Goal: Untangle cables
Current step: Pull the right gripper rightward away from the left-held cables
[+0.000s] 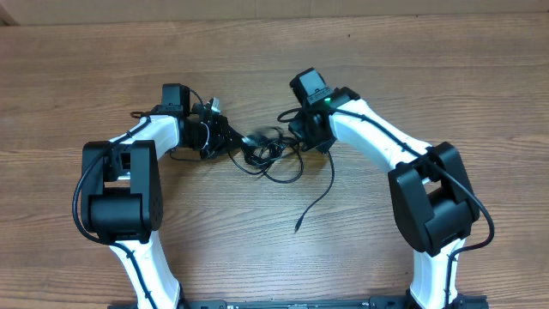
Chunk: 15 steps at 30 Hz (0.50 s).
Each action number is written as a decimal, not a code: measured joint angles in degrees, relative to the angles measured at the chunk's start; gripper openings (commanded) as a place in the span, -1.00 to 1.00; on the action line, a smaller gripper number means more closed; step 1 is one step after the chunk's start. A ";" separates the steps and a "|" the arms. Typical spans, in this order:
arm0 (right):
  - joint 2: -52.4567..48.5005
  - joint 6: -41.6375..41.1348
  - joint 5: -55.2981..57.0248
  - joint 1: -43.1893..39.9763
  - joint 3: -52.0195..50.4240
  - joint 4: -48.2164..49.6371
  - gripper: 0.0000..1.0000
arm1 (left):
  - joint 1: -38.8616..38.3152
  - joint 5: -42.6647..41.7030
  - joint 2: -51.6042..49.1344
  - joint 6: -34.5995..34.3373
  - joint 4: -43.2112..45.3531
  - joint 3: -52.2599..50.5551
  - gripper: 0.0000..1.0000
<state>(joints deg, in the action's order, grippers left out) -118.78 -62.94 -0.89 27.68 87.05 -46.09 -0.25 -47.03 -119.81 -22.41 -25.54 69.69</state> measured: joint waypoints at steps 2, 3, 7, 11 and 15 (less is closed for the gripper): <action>0.00 -0.02 -0.94 -0.87 0.00 0.39 -0.93 | 0.00 0.39 0.00 0.00 0.04 0.00 -0.86; 0.00 0.00 -1.55 -1.38 0.00 0.81 -0.93 | 0.00 0.57 0.00 0.00 0.07 0.00 -0.85; 0.02 1.29 -3.39 -2.99 -0.02 4.17 -0.93 | 0.00 1.29 0.00 0.00 0.28 0.00 -0.82; 0.02 2.80 -4.46 -4.59 -0.02 5.55 -0.92 | 0.00 1.86 0.00 0.00 0.37 0.00 -0.73; 0.04 2.97 -4.44 -7.13 -0.02 4.20 -0.42 | 0.09 2.03 0.00 -0.02 0.63 0.00 -0.41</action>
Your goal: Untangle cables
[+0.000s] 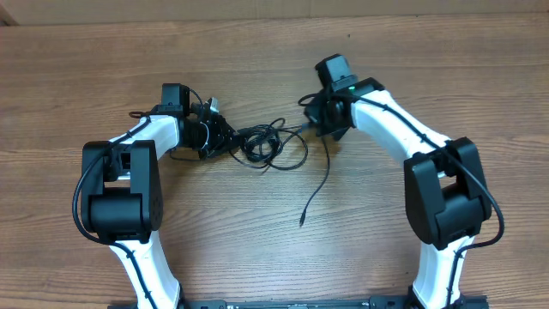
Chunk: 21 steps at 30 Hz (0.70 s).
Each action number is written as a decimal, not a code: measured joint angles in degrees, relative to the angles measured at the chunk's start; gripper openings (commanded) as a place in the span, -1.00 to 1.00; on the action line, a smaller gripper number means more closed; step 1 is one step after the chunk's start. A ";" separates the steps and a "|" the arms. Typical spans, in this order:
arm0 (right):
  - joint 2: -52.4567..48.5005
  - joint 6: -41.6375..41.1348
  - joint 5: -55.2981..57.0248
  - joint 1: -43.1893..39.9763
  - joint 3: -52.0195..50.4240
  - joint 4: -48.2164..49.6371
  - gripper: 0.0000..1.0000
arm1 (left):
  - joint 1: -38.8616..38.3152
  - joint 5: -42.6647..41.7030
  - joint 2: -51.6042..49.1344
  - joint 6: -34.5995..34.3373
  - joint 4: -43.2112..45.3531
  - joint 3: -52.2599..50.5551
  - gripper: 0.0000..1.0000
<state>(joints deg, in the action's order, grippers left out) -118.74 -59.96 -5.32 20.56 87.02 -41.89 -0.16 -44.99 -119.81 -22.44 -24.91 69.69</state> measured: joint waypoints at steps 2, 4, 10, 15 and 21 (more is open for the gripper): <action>0.04 0.33 0.42 -1.81 -0.04 -1.46 -0.14 | 0.22 -0.68 0.07 -0.09 0.22 0.11 -0.22; 0.07 0.87 0.96 -3.34 -0.07 -3.21 -0.08 | 0.28 -1.33 0.22 -0.31 0.35 0.22 -0.05; 0.09 4.07 1.68 -5.40 -0.76 -5.92 0.23 | 0.31 -3.17 0.83 -0.79 0.52 0.70 0.49; 0.09 6.23 1.70 -5.14 -1.46 -8.44 0.48 | 0.31 -3.04 1.09 -1.20 -0.15 1.20 0.38; 0.09 7.67 2.73 -5.14 -1.55 -10.43 0.74 | 1.36 -1.16 1.09 0.48 -6.27 3.69 0.59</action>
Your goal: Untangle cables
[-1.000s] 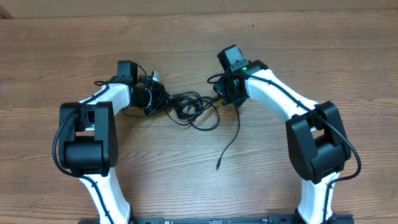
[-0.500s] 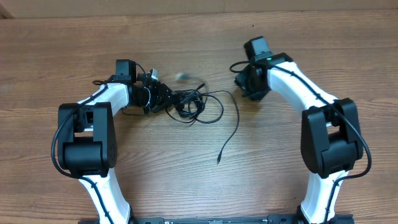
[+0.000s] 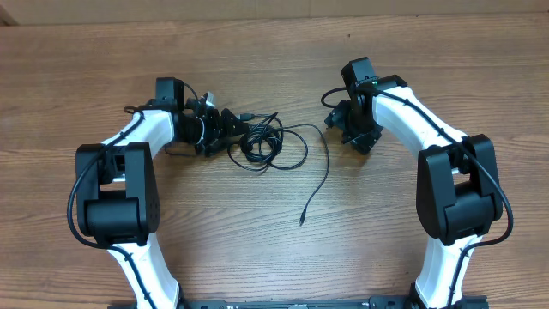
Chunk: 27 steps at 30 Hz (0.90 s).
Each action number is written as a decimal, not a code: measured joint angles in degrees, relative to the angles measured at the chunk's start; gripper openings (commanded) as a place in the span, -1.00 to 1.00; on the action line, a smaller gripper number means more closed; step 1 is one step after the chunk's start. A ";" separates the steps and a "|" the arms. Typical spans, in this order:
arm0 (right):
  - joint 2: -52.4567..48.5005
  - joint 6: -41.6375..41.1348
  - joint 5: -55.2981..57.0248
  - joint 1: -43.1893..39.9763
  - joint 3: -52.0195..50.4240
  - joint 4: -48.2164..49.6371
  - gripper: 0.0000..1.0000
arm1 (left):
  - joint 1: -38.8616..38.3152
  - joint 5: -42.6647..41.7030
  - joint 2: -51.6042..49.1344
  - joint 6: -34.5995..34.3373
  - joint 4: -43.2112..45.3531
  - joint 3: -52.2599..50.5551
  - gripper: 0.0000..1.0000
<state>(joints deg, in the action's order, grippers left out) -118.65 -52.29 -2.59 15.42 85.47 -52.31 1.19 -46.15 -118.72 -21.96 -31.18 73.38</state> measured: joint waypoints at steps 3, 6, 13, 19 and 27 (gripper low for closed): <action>0.00 1.22 0.63 0.00 -0.11 -0.63 0.86 | 0.96 2.38 0.00 1.53 -4.20 1.81 0.58; 0.11 1.95 0.98 0.02 -1.11 -0.85 0.93 | 1.97 4.87 0.00 2.89 -6.99 3.02 0.48; 2.23 2.58 1.57 0.09 -6.38 2.08 1.00 | 2.56 8.44 3.08 6.97 -12.94 3.52 0.28; 4.39 2.84 1.55 0.09 -9.92 5.33 0.90 | 0.24 12.57 13.33 10.64 -17.86 3.63 0.55; 4.57 2.86 1.46 0.04 -10.10 5.60 0.97 | -12.31 29.44 16.15 11.45 -19.50 4.13 0.72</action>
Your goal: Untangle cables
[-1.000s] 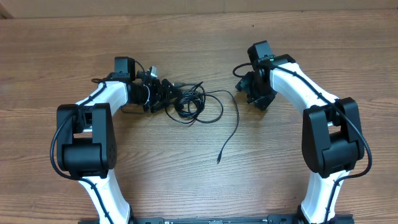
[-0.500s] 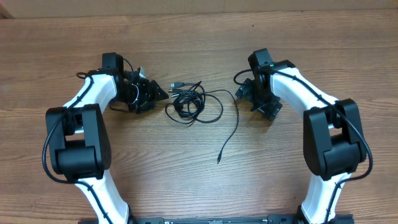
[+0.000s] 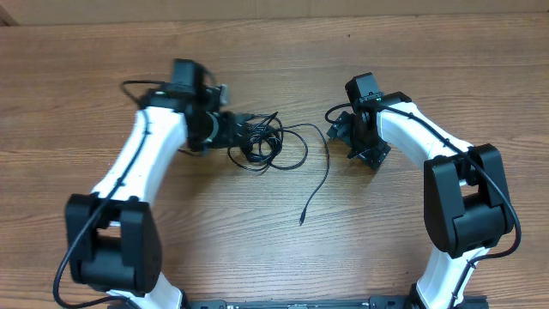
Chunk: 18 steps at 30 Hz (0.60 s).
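A black cable tangle (image 3: 260, 142) lies on the wooden table (image 3: 274, 51) left of centre. A wide loop (image 3: 302, 154) spreads to its right. One loose strand (image 3: 319, 176) runs down to a plug end (image 3: 302, 221). My left gripper (image 3: 238, 130) is at the tangle's left side and looks shut on it. My right gripper (image 3: 338, 129) stands open just right of the strand's upper bend, with nothing between its fingers.
The left arm (image 3: 137, 172) reaches in from the lower left and the right arm (image 3: 429, 146) from the lower right. The table's far edge (image 3: 274, 19) runs along the top.
The left arm has swung its elbow outward and its wrist now sits farther right over the tangle. The right gripper stays open beside the strand, slightly lower. The cable has barely shifted.
At first both grippers met at the bunched tangle. Then the right gripper was farther right with a strand in it, stretching the cable out. Later it was open and apart from the strand. The tangle now lies spread, the left gripper still on it.
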Each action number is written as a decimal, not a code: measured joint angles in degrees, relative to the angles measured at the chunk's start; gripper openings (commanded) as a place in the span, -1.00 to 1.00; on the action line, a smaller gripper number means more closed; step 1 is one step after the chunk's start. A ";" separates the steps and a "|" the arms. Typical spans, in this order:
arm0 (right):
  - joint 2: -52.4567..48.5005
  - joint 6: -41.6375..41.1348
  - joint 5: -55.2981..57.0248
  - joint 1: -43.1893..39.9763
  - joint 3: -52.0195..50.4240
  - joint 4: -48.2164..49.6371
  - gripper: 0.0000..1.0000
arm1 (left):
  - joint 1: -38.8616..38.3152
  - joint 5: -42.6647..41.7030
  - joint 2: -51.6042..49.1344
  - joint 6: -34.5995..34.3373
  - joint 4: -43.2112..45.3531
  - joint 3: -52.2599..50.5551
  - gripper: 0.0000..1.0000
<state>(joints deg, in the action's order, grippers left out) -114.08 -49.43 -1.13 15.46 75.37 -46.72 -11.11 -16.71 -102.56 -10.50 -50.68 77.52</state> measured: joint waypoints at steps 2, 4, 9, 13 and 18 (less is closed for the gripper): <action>0.04 -0.02 -0.11 0.00 -0.02 0.15 1.00 | -3.04 4.37 -0.57 -0.24 0.72 0.00 0.74; 0.04 -0.02 -0.13 0.00 -0.02 0.22 1.00 | -5.66 8.79 -1.36 -1.18 1.38 0.00 0.75; 0.04 0.00 -0.13 0.00 -0.02 0.22 1.00 | -9.70 18.27 -4.07 -4.46 3.23 0.00 0.70; 0.04 0.02 -0.13 0.00 -0.02 0.22 1.00 | -10.93 21.33 -5.75 -6.82 4.66 0.00 0.63; 0.04 0.04 -0.13 0.00 -0.02 0.22 1.00 | -11.04 23.02 -8.66 -9.25 5.66 0.00 0.27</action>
<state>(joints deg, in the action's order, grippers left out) -114.04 -49.39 -1.26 15.46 75.35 -46.50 -22.15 6.31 -111.22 -19.75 -45.01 77.52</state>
